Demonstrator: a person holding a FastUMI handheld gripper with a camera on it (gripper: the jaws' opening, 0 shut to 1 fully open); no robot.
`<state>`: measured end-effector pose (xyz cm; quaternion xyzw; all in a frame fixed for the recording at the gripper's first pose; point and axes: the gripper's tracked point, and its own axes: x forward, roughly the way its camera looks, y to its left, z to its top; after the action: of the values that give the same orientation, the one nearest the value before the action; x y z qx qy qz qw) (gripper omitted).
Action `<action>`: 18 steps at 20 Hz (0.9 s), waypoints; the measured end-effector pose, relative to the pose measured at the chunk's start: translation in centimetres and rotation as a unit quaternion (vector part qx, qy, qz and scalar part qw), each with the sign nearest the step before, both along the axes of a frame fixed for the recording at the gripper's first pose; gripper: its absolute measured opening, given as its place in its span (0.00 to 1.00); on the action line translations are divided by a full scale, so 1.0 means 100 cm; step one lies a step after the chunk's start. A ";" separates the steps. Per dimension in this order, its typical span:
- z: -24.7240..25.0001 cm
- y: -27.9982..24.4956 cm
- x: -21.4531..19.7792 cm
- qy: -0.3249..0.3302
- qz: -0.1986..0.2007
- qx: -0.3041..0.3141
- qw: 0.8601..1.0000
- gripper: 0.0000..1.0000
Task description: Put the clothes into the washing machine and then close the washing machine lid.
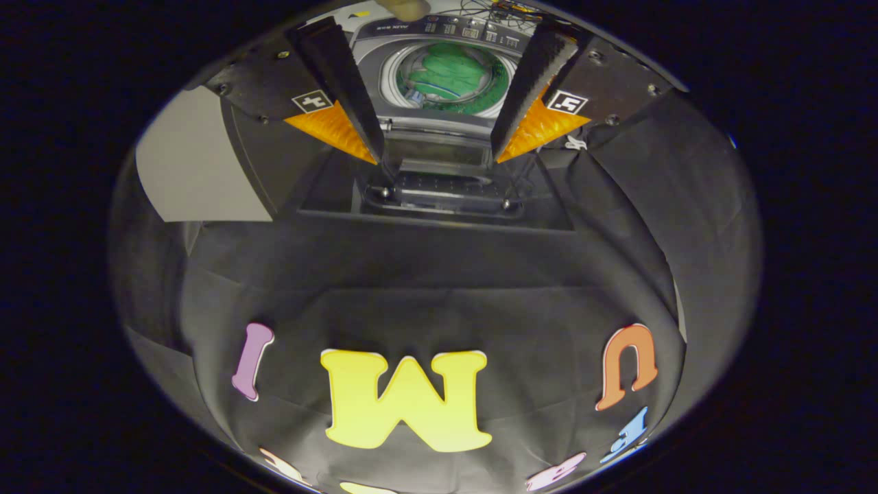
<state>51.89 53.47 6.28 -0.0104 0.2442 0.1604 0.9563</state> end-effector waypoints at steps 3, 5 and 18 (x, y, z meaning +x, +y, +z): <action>0.023 0.011 0.009 -0.006 -0.002 0.021 1.000 0.98; 0.035 0.015 0.021 -0.014 -0.007 0.024 1.000 0.98; 0.026 0.046 0.106 0.026 -0.027 0.013 0.999 0.98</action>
<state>62.50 58.05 8.93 0.0127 0.2675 0.1379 0.9535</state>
